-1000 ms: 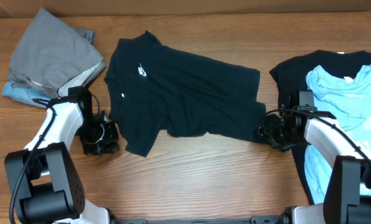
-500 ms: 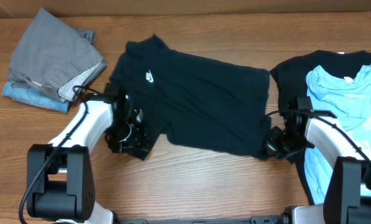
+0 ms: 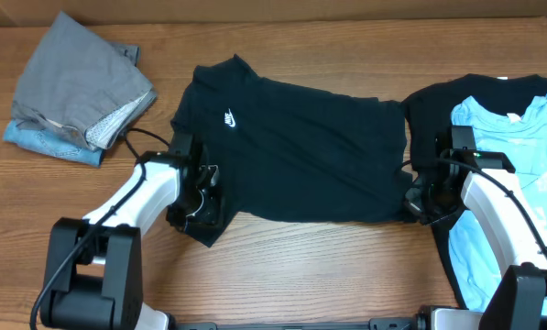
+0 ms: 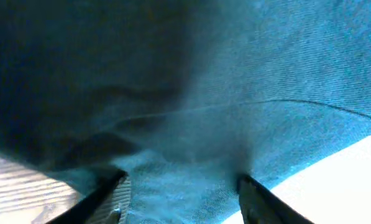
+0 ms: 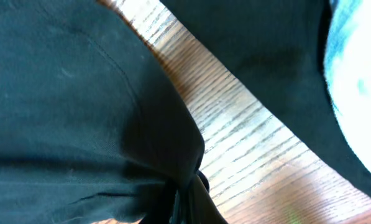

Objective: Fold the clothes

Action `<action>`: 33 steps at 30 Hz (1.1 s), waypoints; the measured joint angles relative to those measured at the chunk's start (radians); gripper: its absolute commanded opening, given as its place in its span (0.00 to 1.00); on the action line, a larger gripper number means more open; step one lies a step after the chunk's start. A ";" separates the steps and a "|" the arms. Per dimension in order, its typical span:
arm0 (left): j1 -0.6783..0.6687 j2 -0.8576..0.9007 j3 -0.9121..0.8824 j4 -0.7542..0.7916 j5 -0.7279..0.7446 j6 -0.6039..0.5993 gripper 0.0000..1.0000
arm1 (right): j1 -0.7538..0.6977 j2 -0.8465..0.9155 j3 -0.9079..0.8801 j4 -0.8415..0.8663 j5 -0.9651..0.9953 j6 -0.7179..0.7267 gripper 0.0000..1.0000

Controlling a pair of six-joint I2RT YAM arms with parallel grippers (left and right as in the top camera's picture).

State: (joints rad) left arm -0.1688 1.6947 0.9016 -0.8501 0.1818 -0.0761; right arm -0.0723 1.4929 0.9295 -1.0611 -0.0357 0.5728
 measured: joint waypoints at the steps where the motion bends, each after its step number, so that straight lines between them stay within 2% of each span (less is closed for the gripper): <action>1: 0.000 -0.006 -0.008 0.003 0.000 -0.003 0.12 | 0.000 0.000 0.000 0.004 0.002 0.000 0.04; 2: 0.000 -0.006 -0.017 -0.002 -0.006 -0.005 0.04 | 0.000 0.000 0.000 0.007 0.003 0.000 0.04; 6: 0.001 -0.006 -0.034 -0.069 -0.010 -0.006 0.04 | 0.000 0.000 0.000 0.004 0.010 0.000 0.04; 10: 0.018 0.008 -0.023 -0.219 -0.030 -0.006 0.04 | 0.000 0.000 0.000 -0.027 0.014 0.000 0.04; 15: 0.093 0.014 0.112 -0.352 -0.059 -0.006 0.04 | 0.000 0.000 0.000 -0.089 0.015 0.000 0.04; 19: 0.153 0.014 0.250 -0.332 -0.039 -0.014 0.22 | 0.000 0.000 0.000 -0.093 0.015 0.000 0.04; 21: 0.169 0.014 0.282 -0.259 -0.014 -0.026 0.26 | 0.000 0.000 0.000 -0.080 0.015 -0.001 0.04; 24: 0.168 0.014 0.286 -0.175 0.008 -0.033 0.42 | 0.000 0.000 0.000 -0.056 0.015 0.000 0.04; 26: 0.163 0.016 0.286 -0.166 0.017 -0.035 0.42 | 0.000 0.000 0.000 -0.048 0.015 0.000 0.04; 28: 0.159 0.019 0.286 -0.188 0.024 -0.033 0.38 | 0.000 0.000 0.000 -0.045 0.015 0.000 0.04; 33: 0.155 0.023 0.285 -0.362 0.047 -0.013 0.37 | 0.000 0.000 0.000 -0.032 0.015 0.000 0.04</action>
State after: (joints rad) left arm -0.0135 1.7172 1.1862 -1.2125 0.2287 -0.0891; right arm -0.0723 1.4929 0.9295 -1.0935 -0.0204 0.5724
